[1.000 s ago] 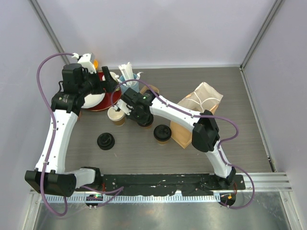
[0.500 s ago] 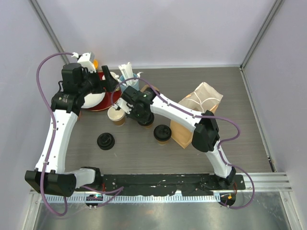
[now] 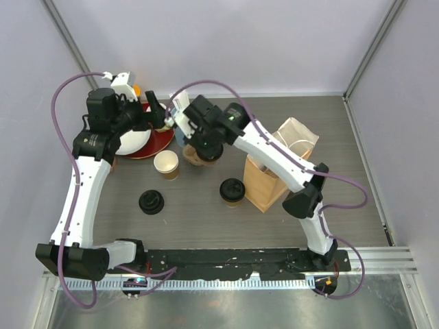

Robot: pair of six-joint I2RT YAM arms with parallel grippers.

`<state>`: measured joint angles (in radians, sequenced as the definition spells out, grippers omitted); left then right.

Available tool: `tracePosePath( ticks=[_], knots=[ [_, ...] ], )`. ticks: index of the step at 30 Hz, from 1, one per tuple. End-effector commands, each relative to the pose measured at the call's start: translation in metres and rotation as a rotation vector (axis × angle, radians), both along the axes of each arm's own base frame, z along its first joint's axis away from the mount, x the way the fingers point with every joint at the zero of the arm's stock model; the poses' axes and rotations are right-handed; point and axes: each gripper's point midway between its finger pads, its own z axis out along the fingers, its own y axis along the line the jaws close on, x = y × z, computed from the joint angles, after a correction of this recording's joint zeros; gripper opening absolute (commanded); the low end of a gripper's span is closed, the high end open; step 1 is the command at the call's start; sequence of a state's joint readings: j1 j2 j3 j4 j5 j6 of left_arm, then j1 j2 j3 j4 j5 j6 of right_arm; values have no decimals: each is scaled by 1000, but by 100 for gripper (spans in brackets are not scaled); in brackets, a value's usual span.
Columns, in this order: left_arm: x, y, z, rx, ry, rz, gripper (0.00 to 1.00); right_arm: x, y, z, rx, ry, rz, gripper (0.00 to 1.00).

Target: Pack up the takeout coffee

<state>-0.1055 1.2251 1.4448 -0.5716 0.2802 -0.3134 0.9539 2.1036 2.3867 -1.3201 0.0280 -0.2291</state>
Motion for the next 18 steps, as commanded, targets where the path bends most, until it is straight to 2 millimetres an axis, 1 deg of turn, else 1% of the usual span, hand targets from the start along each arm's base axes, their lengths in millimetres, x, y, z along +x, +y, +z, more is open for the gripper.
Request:
tracePosePath(
  ticks=[1,3,4,5,7,8,9,10,11,12,13,14,15,16,17,18],
  knots=[
    [-7,-20,-1,-22,21,-111,91,-1,-9,132,362,-177,-108,1],
    [-6,-21,-1,-22,22,-115,89,3,-18,147,407,-197,-152,1],
    [-5,-22,-2,-20,25,-121,88,1,-24,164,456,-214,-181,1],
    [-4,-23,-1,-13,18,-129,87,3,-29,172,477,-227,-203,1],
    [-4,-33,-1,-13,21,-165,86,10,-44,189,517,-267,-264,1],
    [-5,-40,2,-16,15,-189,85,9,-53,202,552,-284,-292,1],
    [-5,-45,3,-19,16,-205,84,11,-61,209,563,-305,-310,1],
    [-6,-50,3,-22,18,-223,84,19,-74,215,573,-329,-372,1],
    [-7,-60,3,-22,20,-250,83,18,-86,224,594,-345,-403,1],
    [-9,-66,3,-24,20,-268,83,19,-95,230,604,-360,-427,1],
    [-11,-73,4,-27,20,-295,82,24,-108,231,598,-371,-470,1],
    [-16,-88,6,-29,17,-343,82,25,-116,233,602,-378,-494,1],
    [-19,-98,6,-25,16,-375,82,21,-128,241,631,-383,-525,1],
    [-23,-107,8,-26,14,-405,82,23,-140,239,622,-381,-561,1],
    [-34,-126,12,-30,8,-468,83,22,-150,241,618,-392,-593,1],
    [-37,-138,8,-36,25,-498,84,15,-161,247,635,-398,-620,1]
  ],
)
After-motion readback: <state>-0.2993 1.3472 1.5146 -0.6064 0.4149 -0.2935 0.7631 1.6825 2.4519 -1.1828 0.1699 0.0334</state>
